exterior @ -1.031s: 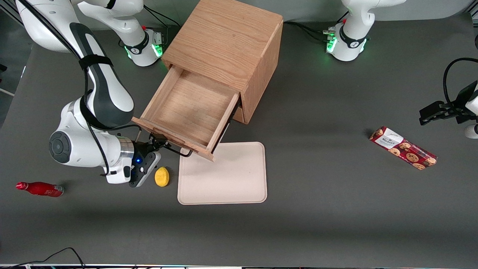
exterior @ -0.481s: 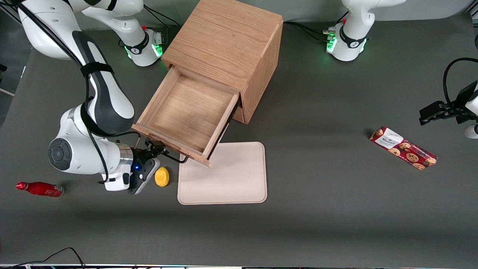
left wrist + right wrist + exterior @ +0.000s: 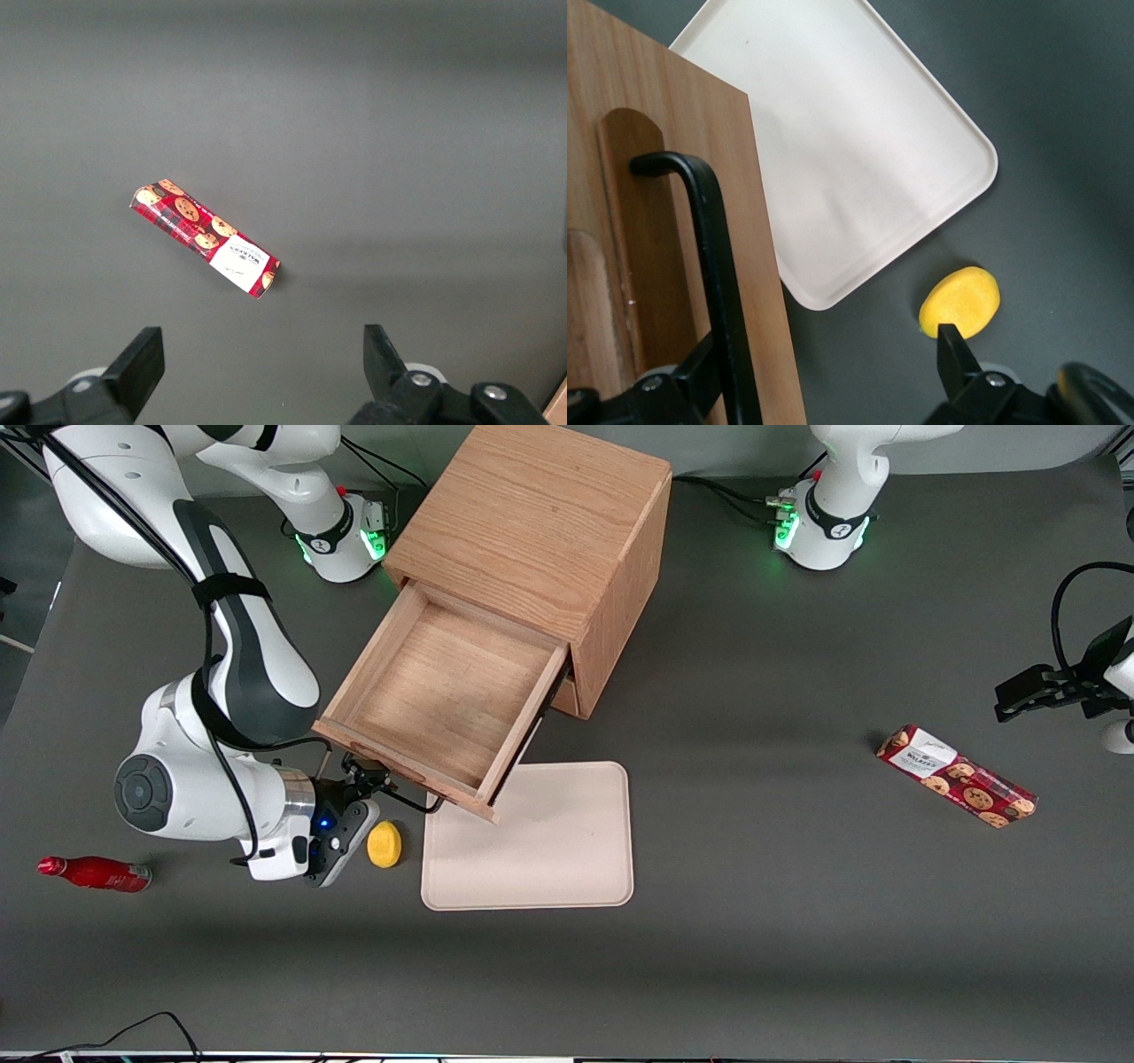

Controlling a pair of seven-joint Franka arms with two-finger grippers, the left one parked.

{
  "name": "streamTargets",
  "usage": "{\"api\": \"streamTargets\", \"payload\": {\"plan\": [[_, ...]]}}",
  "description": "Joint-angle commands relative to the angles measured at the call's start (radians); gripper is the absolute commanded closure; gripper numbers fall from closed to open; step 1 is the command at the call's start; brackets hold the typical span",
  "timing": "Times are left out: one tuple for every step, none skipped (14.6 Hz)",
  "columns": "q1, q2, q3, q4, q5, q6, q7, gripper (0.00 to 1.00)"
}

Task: Open upper drawer

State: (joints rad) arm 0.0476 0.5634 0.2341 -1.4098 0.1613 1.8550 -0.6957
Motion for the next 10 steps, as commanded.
{"api": "streamTargets", "payload": {"plan": [[-0.008, 0.067, -0.024, 0.113, -0.040, -0.035, -0.060, 0.00], [-0.006, 0.079, -0.036, 0.142, -0.040, -0.065, -0.062, 0.00], [-0.006, 0.085, -0.039, 0.159, -0.040, -0.078, -0.071, 0.00], [-0.008, 0.090, -0.041, 0.163, -0.042, -0.079, -0.086, 0.00], [-0.008, 0.096, -0.041, 0.164, -0.040, -0.079, -0.108, 0.00], [-0.009, 0.098, -0.042, 0.166, -0.042, -0.080, -0.117, 0.00], [-0.009, 0.098, -0.045, 0.167, -0.042, -0.080, -0.119, 0.00], [-0.008, 0.098, -0.061, 0.169, -0.040, -0.080, -0.120, 0.00], [-0.008, 0.099, -0.067, 0.170, -0.040, -0.080, -0.146, 0.00], [-0.008, 0.102, -0.068, 0.173, -0.040, -0.080, -0.168, 0.00]]}}
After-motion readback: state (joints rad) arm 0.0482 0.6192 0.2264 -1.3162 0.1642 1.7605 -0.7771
